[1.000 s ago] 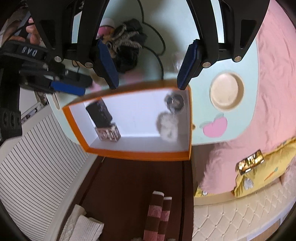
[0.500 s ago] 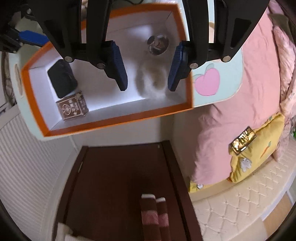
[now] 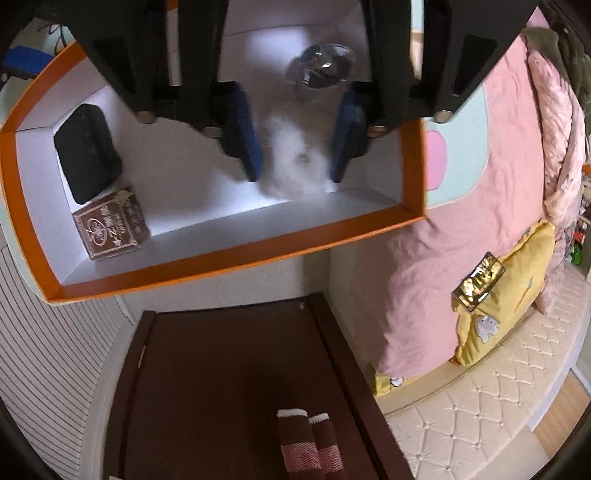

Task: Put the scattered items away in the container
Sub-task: 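Reach into the box and grasp the white fluffy ring with the left tool, then lift the white fluffy ring out of the box with the left tool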

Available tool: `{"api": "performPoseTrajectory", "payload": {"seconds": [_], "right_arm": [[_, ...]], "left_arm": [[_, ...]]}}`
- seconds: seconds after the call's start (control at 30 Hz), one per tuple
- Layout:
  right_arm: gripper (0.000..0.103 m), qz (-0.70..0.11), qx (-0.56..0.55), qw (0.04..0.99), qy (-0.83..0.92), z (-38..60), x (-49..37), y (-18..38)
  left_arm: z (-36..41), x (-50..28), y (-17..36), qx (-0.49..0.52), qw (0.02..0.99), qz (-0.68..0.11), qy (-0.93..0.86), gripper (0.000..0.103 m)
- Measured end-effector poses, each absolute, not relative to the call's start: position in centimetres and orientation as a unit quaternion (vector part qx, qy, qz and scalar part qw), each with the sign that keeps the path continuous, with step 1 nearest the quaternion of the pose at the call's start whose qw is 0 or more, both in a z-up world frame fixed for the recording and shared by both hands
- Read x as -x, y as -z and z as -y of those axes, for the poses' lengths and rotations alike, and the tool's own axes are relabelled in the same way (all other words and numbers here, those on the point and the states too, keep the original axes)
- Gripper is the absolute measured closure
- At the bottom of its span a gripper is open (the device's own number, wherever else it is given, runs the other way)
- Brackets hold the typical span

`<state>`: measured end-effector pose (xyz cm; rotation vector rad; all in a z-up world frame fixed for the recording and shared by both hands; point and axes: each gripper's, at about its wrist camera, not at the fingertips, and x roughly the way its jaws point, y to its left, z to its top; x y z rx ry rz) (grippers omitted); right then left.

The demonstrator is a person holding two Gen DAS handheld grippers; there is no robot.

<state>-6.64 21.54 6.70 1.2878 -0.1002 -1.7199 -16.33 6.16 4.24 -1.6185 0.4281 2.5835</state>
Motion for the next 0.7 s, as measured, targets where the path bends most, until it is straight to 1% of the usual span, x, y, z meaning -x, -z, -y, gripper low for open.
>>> {"api": "performPoseTrajectory", "payload": {"seconds": [0.1, 0.2, 0.27, 0.37, 0.53, 0.7], "right_arm": [[0.069, 0.037, -0.528, 0.475, 0.703, -21.5, 6.6, -6.6], [0.069, 0.026, -0.528, 0.482, 0.699, -21.5, 6.6, -6.6], [0.069, 0.025, -0.526, 0.483, 0.700, -21.5, 6.6, -6.7], [0.069, 0.024, -0.524, 0.482, 0.702, -21.6, 6.5, -7.0], [0.069, 0.017, -0.520, 0.484, 0.703, -21.6, 6.6, -7.8], [0.069, -0.005, -0.498, 0.491, 0.714, -20.9, 7.3, -9.7]], "left_arm": [[-5.1, 16.2, -4.8, 0.525, 0.052, -0.113, -0.842, 0.078], [-5.0, 16.0, -4.8, 0.520, 0.057, -0.113, -0.844, 0.078], [-4.8, 15.7, -5.2, 0.518, 0.069, -0.095, -0.848, 0.078], [-4.1, 14.9, -6.7, 0.514, 0.107, -0.041, -0.850, 0.078], [-3.0, 12.8, -9.9, 0.490, 0.139, 0.001, -0.861, 0.078], [-1.2, 10.4, -11.7, 0.473, 0.151, 0.034, -0.867, 0.078]]}}
